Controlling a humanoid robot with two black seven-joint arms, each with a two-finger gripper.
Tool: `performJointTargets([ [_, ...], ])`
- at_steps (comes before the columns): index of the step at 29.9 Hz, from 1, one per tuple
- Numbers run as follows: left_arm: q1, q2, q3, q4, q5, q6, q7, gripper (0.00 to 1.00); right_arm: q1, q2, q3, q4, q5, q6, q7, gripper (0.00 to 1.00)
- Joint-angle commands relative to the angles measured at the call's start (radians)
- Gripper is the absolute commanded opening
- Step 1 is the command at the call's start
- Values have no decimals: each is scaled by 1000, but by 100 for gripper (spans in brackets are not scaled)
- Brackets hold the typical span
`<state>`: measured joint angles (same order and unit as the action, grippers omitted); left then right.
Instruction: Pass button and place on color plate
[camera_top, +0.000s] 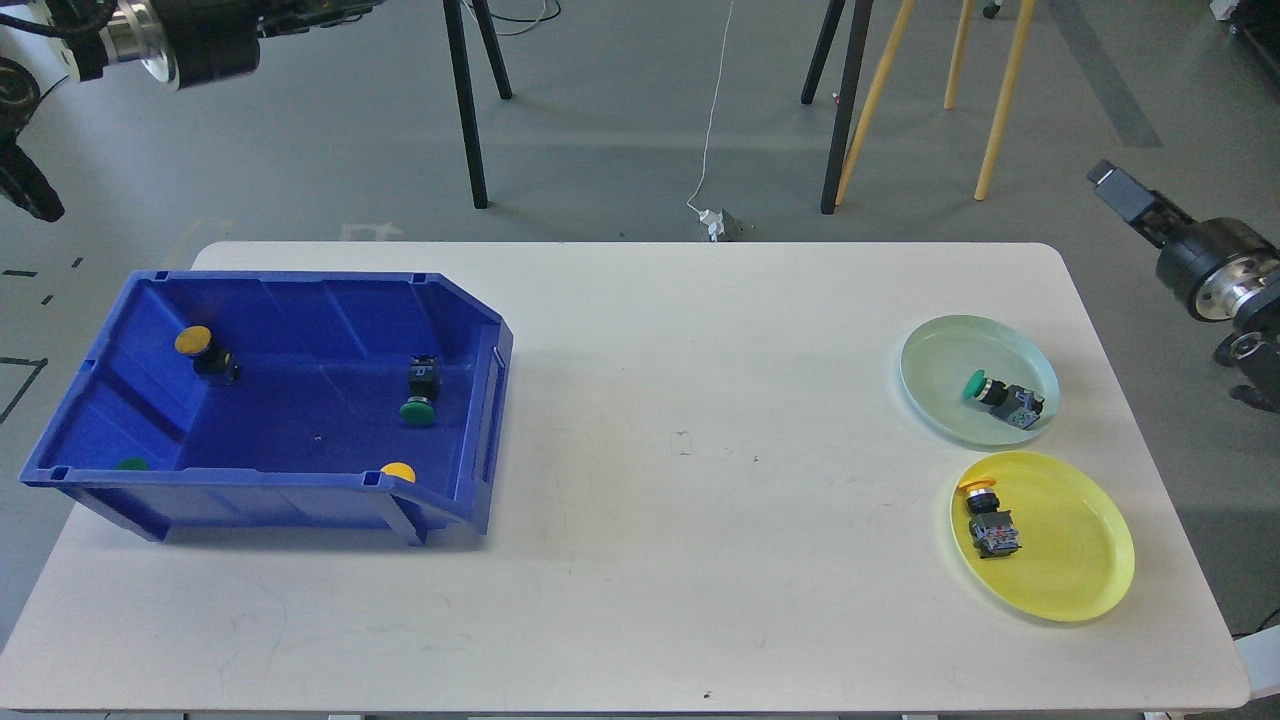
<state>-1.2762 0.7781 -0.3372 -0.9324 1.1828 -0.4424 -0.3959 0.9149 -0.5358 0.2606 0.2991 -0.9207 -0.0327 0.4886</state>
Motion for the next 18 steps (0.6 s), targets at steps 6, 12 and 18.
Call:
performJointTargets([
  [6, 4, -17, 1, 3, -34, 45, 2, 90, -10, -188, 6, 145, 108, 160, 0, 99],
  [12, 4, -23, 1, -2, -32, 45, 2, 90, -11, -412, 81, 457, 164, 160, 0, 99],
  [18, 3, -42, 3, -3, -31, 45, 2, 90, -10, -434, 108, 502, 168, 149, 0, 99],
])
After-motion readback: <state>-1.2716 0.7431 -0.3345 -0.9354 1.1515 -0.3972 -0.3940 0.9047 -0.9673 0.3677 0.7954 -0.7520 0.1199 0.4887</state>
